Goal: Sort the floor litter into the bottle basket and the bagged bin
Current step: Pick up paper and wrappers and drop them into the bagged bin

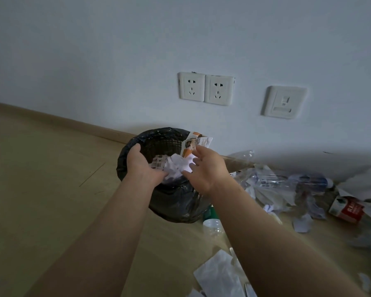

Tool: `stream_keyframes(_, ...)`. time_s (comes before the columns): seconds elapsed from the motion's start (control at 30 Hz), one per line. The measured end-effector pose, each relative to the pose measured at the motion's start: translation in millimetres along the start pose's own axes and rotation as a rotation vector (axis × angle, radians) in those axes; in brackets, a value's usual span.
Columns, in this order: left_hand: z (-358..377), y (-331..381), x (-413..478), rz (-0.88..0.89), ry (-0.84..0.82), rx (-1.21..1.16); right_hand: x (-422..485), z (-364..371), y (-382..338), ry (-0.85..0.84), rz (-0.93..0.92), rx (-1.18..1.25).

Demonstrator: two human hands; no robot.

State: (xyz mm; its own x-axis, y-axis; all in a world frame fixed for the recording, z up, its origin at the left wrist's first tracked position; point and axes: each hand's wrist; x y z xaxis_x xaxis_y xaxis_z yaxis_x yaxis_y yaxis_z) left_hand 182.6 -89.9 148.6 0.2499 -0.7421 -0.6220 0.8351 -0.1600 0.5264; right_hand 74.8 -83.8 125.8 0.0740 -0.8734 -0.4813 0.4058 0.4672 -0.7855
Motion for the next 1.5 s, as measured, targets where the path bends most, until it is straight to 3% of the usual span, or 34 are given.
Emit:
stream_keyframes(0.1, -1.9, -1.0, 4.3, 0.020, -0.076, 0.101, 0.1, -4.0, 2.6, 0.020, 0.000, -0.091)
stream_keyframes(0.23, 0.3, -11.8, 11.4, 0.132, -0.120, 0.323, -3.7, -14.4, 0.4, 0.167, 0.002, 0.033)
stream_keyframes(0.4, 7.4, -40.1, 7.8, 0.225, -0.196, 0.580, -7.3, -38.2, 1.7, 0.261, 0.032, 0.005)
stream_keyframes(0.6, 12.8, -71.8, -7.8, 0.288, -0.348, 0.710, -12.3, -70.4, 7.5, 0.333, 0.039, -0.071)
stream_keyframes(0.77, -13.7, -121.4, -15.1, 0.278, -0.542, 1.110, -23.2, -120.7, 36.3, 0.388, 0.077, -0.518)
stream_keyframes(0.93, -72.7, -169.9, 4.1, 0.210, -0.732, 1.779, -44.4, -179.9, 93.8, 0.430, 0.184, -0.857)
stream_keyframes(1.07, -124.9, -188.4, 18.9, 0.181, -1.074, 2.251, -61.7, -212.0, 141.7, 0.327, 0.228, -1.330)
stream_keyframes(1.17, -151.3, -191.5, 23.5, 0.155, -1.264, 2.512, -81.1, -222.1, 167.6, 0.242, 0.155, -1.725)
stream_keyframes(1.27, -167.3, -194.7, 29.0, 0.159, -1.300, 2.566, -99.8, -224.6, 188.2, 0.104, 0.110, -1.917)
stream_keyframes(1.37, -173.7, -193.6, 36.2, 0.266, -1.293, 2.445, -112.1, -223.4, 204.0, -0.046, 0.150, -2.041)
stream_keyframes(1.5, -182.1, -186.3, 50.6, 0.318, -1.201, 2.229, -120.4, -222.4, 216.4, -0.034, 0.129, -2.091)
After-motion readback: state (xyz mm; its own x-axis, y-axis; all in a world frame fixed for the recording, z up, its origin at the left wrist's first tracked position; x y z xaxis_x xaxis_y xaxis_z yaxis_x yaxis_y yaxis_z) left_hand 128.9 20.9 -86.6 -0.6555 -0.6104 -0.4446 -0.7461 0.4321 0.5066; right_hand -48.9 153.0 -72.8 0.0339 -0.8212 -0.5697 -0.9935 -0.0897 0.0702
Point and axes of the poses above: each hand's wrist, its own x-axis towards the middle knuckle, its own z-axis out of the palm, y = z × x, and after that the axes turned 15 degrees about -x, right-handed
